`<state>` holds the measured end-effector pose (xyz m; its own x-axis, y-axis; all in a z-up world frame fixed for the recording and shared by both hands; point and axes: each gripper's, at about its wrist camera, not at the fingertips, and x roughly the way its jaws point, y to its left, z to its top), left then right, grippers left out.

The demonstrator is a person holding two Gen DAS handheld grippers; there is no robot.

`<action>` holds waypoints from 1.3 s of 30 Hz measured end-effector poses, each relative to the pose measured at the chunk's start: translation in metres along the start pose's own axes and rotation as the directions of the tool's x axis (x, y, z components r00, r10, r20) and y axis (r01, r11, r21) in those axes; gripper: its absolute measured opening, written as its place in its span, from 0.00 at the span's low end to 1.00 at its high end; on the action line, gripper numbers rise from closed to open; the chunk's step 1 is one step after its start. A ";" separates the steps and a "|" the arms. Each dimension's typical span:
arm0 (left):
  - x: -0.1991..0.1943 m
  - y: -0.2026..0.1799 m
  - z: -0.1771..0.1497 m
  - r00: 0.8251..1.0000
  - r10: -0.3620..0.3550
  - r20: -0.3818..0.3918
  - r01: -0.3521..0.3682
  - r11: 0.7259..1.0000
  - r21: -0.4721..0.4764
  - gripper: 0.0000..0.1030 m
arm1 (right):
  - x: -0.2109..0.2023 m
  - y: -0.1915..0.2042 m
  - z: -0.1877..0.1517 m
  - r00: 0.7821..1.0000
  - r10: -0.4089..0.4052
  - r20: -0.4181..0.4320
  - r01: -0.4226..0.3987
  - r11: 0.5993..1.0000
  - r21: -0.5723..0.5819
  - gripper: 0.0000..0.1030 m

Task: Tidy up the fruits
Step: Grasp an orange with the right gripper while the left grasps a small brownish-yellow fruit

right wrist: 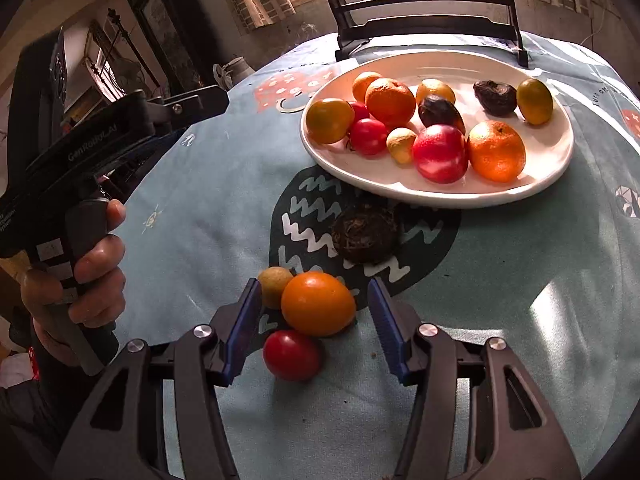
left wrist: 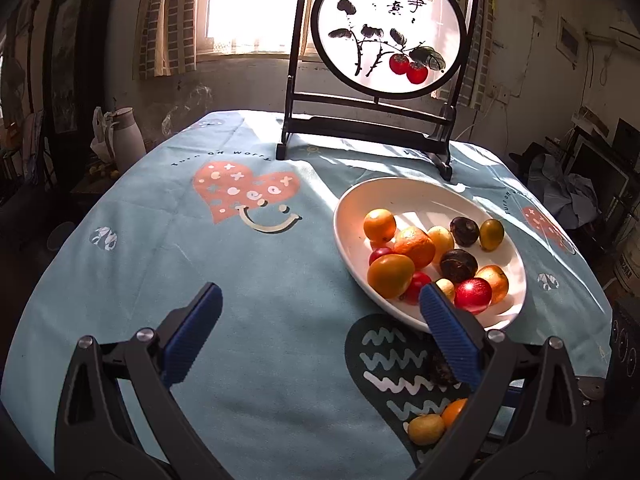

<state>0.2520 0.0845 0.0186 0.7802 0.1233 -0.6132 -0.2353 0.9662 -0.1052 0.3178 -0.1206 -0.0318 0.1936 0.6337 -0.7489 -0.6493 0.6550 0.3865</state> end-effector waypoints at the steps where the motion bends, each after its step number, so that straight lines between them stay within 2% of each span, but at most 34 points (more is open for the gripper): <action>1: -0.002 -0.002 0.000 1.000 0.001 0.006 -0.001 1.000 0.009 0.98 | 0.001 0.000 0.000 1.000 -0.006 -0.002 0.006 1.000 -0.004 0.53; 4: -0.005 -0.007 -0.001 1.000 0.007 0.018 -0.007 0.999 0.034 0.98 | 0.006 -0.002 0.000 1.000 -0.020 -0.010 0.020 1.000 -0.002 0.49; 8: -0.005 -0.011 -0.003 1.000 0.008 0.013 -0.009 0.998 0.058 0.98 | 0.009 -0.003 0.000 1.000 -0.001 -0.020 0.001 1.000 -0.003 0.44; 17: -0.004 -0.014 -0.004 1.000 -0.001 -0.001 0.001 0.996 0.088 0.98 | 0.007 -0.005 0.002 0.999 0.033 -0.017 -0.033 0.999 0.010 0.40; 19: -0.004 -0.014 -0.002 0.996 -0.082 -0.039 0.086 0.990 0.112 0.98 | -0.005 -0.011 0.005 0.998 0.059 0.024 -0.060 0.997 0.045 0.40; 21: -0.007 -0.012 -0.003 0.985 -0.163 -0.061 0.169 0.978 0.118 0.98 | -0.022 -0.021 0.008 0.993 0.078 0.089 -0.085 0.993 0.087 0.40; 23: -0.010 -0.014 -0.005 0.975 -0.211 -0.074 0.220 0.965 0.144 0.98 | -0.039 -0.031 0.011 0.984 0.062 0.165 -0.083 0.989 0.122 0.40; 26: -0.009 -0.025 -0.016 0.967 -0.229 -0.115 0.248 0.947 0.205 0.98 | -0.055 -0.044 0.012 0.973 0.000 0.232 -0.041 0.985 0.170 0.40; 29: -0.001 -0.042 -0.032 0.952 -0.244 -0.184 0.286 0.923 0.258 0.97 | -0.057 -0.053 0.012 0.972 -0.026 0.235 -0.025 0.977 0.212 0.40; 30: 0.002 -0.048 -0.037 0.944 -0.254 -0.211 0.306 0.914 0.268 0.95 | -0.056 -0.053 0.013 0.972 -0.030 0.233 -0.021 0.976 0.215 0.40; 32: 0.006 -0.059 -0.047 0.927 -0.268 -0.263 0.343 0.890 0.300 0.84 | -0.056 -0.053 0.013 0.972 -0.031 0.232 -0.018 0.978 0.208 0.40; 34: 0.010 -0.067 -0.055 0.917 -0.266 -0.299 0.362 0.870 0.335 0.61 | -0.055 -0.053 0.013 0.972 -0.034 0.231 -0.013 0.980 0.201 0.40; 36: 0.012 -0.068 -0.059 0.905 -0.270 -0.328 0.381 0.858 0.345 0.46 | -0.054 -0.053 0.013 0.973 -0.037 0.228 -0.011 0.979 0.203 0.40; 39: 0.012 -0.064 -0.062 0.898 -0.277 -0.341 0.396 0.847 0.356 0.42 | -0.056 -0.054 0.010 0.973 -0.034 0.228 -0.014 0.979 0.205 0.40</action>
<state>0.2404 0.0100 -0.0299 0.5681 -0.2338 -0.7891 0.3159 0.9473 -0.0533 0.3490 -0.1871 -0.0054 0.3778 0.6885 -0.6191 -0.4878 0.7163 0.4990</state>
